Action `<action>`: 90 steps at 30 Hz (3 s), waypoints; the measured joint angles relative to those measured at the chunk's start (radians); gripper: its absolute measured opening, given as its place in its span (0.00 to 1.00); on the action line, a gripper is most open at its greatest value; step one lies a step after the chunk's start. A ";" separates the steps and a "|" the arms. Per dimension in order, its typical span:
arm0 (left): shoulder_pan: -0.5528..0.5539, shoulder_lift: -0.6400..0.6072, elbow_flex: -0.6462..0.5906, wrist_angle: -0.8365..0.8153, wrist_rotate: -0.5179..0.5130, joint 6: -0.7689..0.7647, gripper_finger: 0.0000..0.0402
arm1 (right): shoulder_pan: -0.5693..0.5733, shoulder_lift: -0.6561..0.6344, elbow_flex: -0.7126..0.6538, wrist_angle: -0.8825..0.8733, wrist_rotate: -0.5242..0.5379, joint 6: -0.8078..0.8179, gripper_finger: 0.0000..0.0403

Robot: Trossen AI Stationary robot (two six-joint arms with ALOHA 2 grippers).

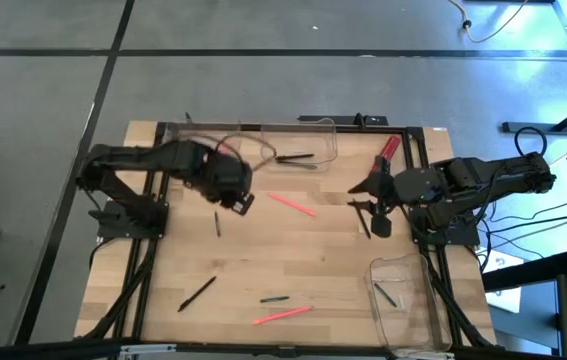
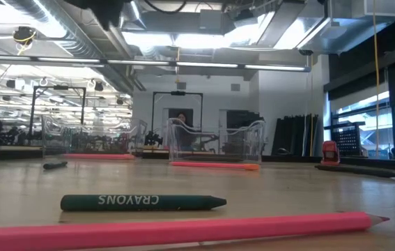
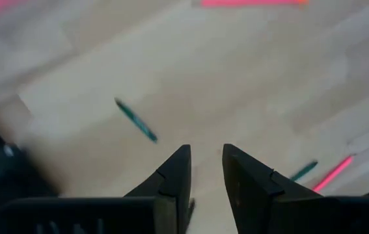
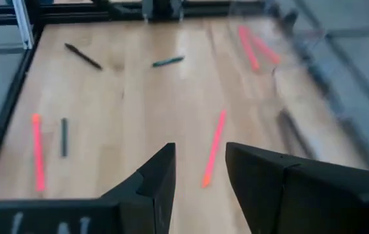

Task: Sort crayons/erasers/pens/pencils in bins
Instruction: Put the black pen into the top right transparent bin

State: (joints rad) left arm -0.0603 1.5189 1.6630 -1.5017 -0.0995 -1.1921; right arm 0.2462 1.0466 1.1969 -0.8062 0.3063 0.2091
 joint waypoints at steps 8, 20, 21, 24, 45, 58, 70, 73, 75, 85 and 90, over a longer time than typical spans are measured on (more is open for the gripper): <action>-0.193 0.000 -0.092 0.003 -0.015 -0.286 0.20 | -0.015 0.009 0.000 -0.221 -0.023 0.393 0.34; -0.288 0.000 -0.121 0.022 -0.046 -0.400 0.20 | -0.240 0.212 0.000 -0.363 -0.181 0.545 0.34; -0.289 0.000 -0.121 0.022 -0.047 -0.398 0.20 | -0.266 0.238 0.000 -0.373 -0.204 0.545 0.34; -0.294 0.000 -0.121 0.022 -0.055 -0.395 0.20 | -0.336 0.313 0.000 -0.400 -0.240 0.540 0.34; -0.295 0.000 -0.121 0.259 -0.246 -0.008 0.20 | -0.607 0.633 -0.125 -0.372 -0.370 0.340 0.34; -0.294 -0.003 -0.121 0.363 -0.260 0.155 0.20 | -0.636 0.642 -0.277 -0.147 -0.456 0.309 0.34; -0.294 -0.004 -0.121 0.363 -0.255 0.153 0.20 | -0.636 0.642 -0.282 -0.098 -0.466 0.309 0.34; -0.294 -0.004 -0.121 0.363 -0.254 0.150 0.20 | -0.636 0.647 -0.282 -0.096 -0.465 0.308 0.34; -0.294 -0.004 -0.121 0.363 -0.254 0.150 0.20 | -0.636 0.660 -0.282 -0.087 -0.460 0.308 0.34; -0.294 -0.004 -0.121 0.362 -0.254 0.149 0.20 | -0.636 0.689 -0.278 -0.070 -0.461 0.308 0.34; -0.294 -0.004 -0.121 0.362 -0.254 0.152 0.20 | -0.636 0.690 -0.279 -0.068 -0.458 0.305 0.32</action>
State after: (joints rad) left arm -0.3546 1.5150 1.5421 -1.1397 -0.3534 -1.0405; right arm -0.3897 1.7367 0.9184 -0.8738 -0.1520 0.5138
